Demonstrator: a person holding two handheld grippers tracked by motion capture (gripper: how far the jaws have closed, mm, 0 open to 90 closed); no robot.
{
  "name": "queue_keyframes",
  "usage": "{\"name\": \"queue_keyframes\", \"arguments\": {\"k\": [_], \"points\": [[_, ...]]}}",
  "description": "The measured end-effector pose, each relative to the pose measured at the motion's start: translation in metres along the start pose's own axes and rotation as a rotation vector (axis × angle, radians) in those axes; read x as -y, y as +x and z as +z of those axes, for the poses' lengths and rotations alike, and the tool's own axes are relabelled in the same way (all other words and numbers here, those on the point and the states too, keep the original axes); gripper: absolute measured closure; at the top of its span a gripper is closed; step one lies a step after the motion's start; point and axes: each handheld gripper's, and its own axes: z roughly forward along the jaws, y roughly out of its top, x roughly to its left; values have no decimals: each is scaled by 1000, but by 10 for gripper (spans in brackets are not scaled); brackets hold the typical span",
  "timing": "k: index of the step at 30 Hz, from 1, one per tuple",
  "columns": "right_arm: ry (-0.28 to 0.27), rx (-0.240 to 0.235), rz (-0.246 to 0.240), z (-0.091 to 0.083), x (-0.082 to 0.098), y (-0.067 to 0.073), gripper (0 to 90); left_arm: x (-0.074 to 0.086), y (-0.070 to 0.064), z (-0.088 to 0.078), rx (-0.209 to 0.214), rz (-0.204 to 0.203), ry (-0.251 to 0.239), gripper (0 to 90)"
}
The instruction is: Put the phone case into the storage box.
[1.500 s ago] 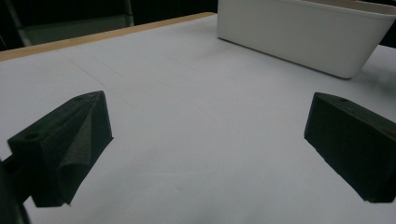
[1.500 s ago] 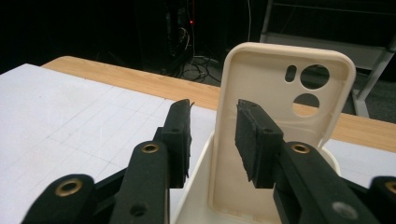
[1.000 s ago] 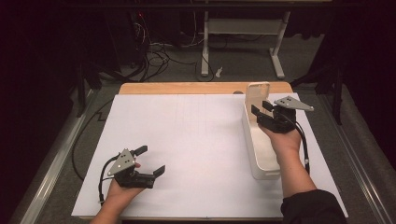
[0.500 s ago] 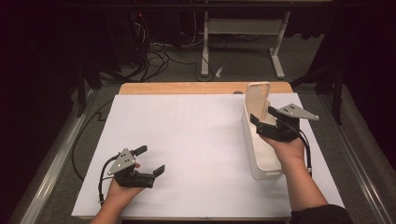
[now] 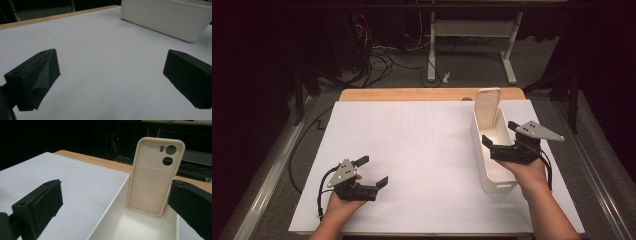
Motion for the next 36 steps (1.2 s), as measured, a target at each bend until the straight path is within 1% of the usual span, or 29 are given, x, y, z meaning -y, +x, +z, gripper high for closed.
{"name": "queue_keyframes", "arguments": {"k": [3, 6, 15, 20, 23, 25, 27, 31, 34, 36], "points": [[-11, -1, -4, -7, 2, 0, 1, 0, 0, 0, -1, -2, 1, 17], [-9, -4, -19, -13, 5, -1, 1, 0, 0, -1, 0, -2, 0, 17], [-21, -32, -38, -30, 11, 0, 1, 0, 1, -3, -9, -6, -1, 17], [-25, -33, -58, -40, 16, 1, 1, 1, 2, -6, -18, -9, -3, 17], [-25, -32, -61, -47, 20, 1, 1, 1, 4, -9, -23, -8, 4, 17], [-23, -33, -62, -51, 24, 1, 1, 2, 5, -11, -26, -15, 3, 17], [-23, -29, -72, -54, 28, 1, 1, 3, 5, -14, -32, -16, 1, 17], [-27, -31, -61, -60, 38, -1, 1, 4, 7, -19, -41, -19, -1, 17], [-24, -30, -50, -62, 44, -3, 1, 4, 8, -19, -52, -17, 3, 17], [-26, -29, -54, -62, 47, -3, 1, 5, 8, -19, -52, -16, 7, 17]]}}
